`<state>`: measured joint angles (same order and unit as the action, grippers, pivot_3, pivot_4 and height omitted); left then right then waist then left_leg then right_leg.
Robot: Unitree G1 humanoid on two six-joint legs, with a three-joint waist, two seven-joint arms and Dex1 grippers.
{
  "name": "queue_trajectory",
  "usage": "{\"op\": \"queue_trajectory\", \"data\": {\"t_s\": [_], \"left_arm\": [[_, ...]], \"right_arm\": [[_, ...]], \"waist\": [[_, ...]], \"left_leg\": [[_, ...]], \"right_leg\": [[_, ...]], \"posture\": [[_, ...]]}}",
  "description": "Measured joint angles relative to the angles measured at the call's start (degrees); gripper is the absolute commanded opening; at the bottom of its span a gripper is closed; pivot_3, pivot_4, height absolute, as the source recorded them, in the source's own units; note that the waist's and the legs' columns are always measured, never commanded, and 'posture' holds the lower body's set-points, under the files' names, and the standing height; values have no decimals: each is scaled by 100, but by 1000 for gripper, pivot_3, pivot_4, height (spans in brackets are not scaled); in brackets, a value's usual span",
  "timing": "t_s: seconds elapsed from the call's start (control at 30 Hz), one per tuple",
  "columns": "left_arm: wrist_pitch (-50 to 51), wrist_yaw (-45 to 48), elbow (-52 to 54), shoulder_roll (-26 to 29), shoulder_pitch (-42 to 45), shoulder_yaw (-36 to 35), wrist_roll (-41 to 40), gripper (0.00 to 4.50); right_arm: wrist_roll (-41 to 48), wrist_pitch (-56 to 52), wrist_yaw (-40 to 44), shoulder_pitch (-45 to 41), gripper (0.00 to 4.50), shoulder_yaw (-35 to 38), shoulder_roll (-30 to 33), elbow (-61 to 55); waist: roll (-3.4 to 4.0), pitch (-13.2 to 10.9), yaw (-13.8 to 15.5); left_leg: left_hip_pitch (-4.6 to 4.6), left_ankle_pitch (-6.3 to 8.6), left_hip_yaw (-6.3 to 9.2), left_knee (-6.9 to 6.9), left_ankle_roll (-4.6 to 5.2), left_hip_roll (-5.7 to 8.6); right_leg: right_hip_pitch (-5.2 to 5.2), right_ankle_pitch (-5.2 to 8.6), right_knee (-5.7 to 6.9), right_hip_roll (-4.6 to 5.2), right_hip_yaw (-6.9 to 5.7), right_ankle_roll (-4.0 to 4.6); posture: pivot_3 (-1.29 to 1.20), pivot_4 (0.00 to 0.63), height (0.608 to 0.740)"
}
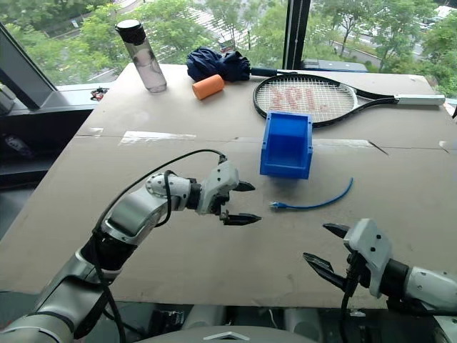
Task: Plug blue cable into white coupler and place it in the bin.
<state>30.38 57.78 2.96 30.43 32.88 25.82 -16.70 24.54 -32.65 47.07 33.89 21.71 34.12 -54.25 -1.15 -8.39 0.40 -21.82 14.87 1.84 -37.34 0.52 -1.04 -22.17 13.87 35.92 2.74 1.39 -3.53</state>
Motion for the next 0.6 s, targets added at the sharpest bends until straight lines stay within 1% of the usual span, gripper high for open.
{"op": "queue_trajectory", "data": {"t_s": [0.1, 0.17, 0.2, 0.27, 0.33, 0.37, 0.43, 0.47, 0.5, 0.53, 0.6], "left_arm": [[-458, 142, -727, -377, 391, 269, 404, 4500], [-655, 223, -1073, -506, 547, 376, 607, 4500], [-748, 262, -1287, -612, 622, 412, 714, 4256], [-879, 326, -1579, -761, 755, 484, 885, 3655], [-1084, 400, -1801, -876, 843, 601, 1077, 2596], [-1132, 453, -1845, -908, 846, 628, 1113, 2245], [-1218, 590, -1933, -1017, 846, 648, 1190, 1201], [-1245, 622, -1942, -1045, 846, 660, 1231, 798], [-1282, 655, -1943, -1062, 845, 674, 1272, 268], [-1317, 679, -1942, -1067, 844, 670, 1303, 73], [-1352, 722, -1938, -1056, 836, 661, 1341, 73]], "right_arm": [[-88, 302, -210, 687, 3734, 248, -323, -339], [-140, 464, -335, 986, 3734, 274, -431, -352], [-188, 588, -434, 1147, 3778, 278, -504, -354], [-279, 736, -591, 1292, 3787, 221, -569, -358], [-397, 882, -770, 1379, 3787, 59, -640, -363], [-410, 920, -827, 1404, 3787, 17, -648, -363], [-477, 939, -1020, 1413, 3787, -98, -742, -365], [-514, 940, -1088, 1412, 3787, -147, -767, -365], [-535, 939, -1151, 1407, 3787, -186, -790, -365], [-552, 936, -1212, 1385, 3787, -229, -837, -365], [-562, 900, -1362, 1262, 3787, -384, -938, -364]], "waist": [[1, 4, 13], [1, 4, 27], [1, 4, 32], [-2, 3, 33], [-1, 3, 29], [-1, 3, 27], [-1, 3, 35], [0, 3, 36], [0, 3, 37], [-1, 3, 37], [-1, 5, 34]], "left_leg": [[-2, 0, 1, 0, 0, 1], [-3, 0, 0, 0, 0, 1], [-4, 0, -2, 0, 0, 2], [-7, 0, -2, 0, 0, 2], [-6, 0, -3, 1, 0, 2], [-6, 0, -2, 1, 0, 2], [-8, 0, 0, 1, 0, 1], [-8, 0, -1, 1, 0, 1], [-8, 0, -1, 1, 0, 1], [-9, 0, -1, 1, 0, 1], [-7, 0, -1, 2, 0, 0]], "right_leg": [[0, 1, 0, 1, 0, 2], [-1, 2, -1, 1, 1, 4], [-2, 2, -2, 3, 2, 4], [-3, 2, -3, 3, 2, 5], [-4, 3, -4, 4, 4, 5], [-5, 3, -3, 4, 4, 5], [-6, 3, -3, 4, 2, 6], [-6, 3, -3, 5, 2, 6], [-6, 3, -3, 6, 3, 6], [-6, 3, -4, 6, 2, 6], [-6, 3, -4, 6, 3, 6]], "posture": [[0, 150, 740], [0, 150, 740], [0, 150, 740], [0, 150, 740], [0, 150, 740], [0, 150, 740], [0, 150, 740], [0, 150, 740], [0, 150, 740], [0, 150, 740], [0, 150, 740]]}}
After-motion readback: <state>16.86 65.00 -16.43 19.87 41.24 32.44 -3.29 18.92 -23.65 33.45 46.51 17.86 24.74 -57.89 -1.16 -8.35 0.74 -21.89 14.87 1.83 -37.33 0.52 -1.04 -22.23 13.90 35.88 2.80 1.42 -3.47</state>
